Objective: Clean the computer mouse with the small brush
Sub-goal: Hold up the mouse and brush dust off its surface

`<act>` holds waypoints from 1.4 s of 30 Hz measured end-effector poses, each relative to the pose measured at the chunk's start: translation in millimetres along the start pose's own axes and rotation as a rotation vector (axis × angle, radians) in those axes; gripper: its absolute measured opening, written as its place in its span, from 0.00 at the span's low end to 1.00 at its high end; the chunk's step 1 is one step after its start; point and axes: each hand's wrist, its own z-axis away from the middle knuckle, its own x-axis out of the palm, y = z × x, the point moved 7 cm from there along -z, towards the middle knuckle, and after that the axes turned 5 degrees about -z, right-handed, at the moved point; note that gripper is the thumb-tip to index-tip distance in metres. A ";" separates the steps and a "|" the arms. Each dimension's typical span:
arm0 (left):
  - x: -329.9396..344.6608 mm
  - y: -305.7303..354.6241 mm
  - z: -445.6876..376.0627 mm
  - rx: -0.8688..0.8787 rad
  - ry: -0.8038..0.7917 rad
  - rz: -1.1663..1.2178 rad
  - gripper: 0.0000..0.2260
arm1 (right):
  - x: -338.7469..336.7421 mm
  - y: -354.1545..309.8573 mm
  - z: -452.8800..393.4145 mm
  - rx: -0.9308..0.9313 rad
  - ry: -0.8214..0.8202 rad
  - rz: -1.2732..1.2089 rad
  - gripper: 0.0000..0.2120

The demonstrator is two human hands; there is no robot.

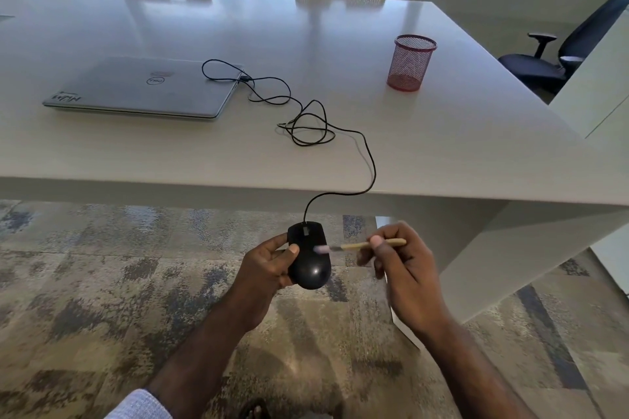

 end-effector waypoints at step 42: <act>7.5 5.0 5.8 -0.050 -0.027 0.044 0.16 | -7.4 4.8 2.1 0.014 0.053 -0.068 0.07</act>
